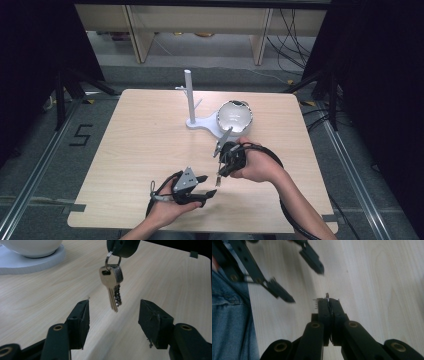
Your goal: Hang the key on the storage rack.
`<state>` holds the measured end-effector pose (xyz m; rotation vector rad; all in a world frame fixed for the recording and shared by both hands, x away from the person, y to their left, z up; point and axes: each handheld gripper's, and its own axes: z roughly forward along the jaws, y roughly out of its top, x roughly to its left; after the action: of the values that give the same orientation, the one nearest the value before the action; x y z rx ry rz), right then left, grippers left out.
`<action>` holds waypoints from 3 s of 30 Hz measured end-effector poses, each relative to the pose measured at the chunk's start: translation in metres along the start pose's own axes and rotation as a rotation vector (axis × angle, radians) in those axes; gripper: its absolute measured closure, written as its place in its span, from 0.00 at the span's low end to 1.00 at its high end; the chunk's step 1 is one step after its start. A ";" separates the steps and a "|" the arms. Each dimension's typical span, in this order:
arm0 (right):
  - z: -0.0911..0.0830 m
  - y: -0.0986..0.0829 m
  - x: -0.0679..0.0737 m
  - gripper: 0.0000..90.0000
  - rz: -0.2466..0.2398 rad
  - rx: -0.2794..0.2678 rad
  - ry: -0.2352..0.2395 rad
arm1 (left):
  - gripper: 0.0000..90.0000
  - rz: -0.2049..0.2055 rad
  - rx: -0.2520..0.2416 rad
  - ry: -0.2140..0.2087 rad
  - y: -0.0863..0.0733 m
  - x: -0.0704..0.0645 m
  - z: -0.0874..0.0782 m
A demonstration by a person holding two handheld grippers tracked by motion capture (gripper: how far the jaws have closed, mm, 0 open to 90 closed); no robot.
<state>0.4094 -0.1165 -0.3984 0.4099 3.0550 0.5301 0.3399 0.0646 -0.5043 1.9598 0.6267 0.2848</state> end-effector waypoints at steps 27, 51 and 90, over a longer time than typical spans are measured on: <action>-0.005 0.005 -0.002 1.00 0.048 -0.032 -0.008 | 0.90 -0.011 0.000 0.137 0.016 -0.005 0.026; -0.023 -0.040 -0.010 0.82 0.207 -0.333 -0.099 | 0.91 0.045 0.380 0.121 0.039 0.057 -0.027; 0.036 -0.216 0.011 0.75 0.732 -0.756 -0.265 | 0.91 0.035 0.365 0.397 0.122 0.177 -0.093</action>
<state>0.3463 -0.2979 -0.5043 1.3795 2.1335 1.4114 0.4823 0.1890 -0.3658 2.2851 0.9536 0.6271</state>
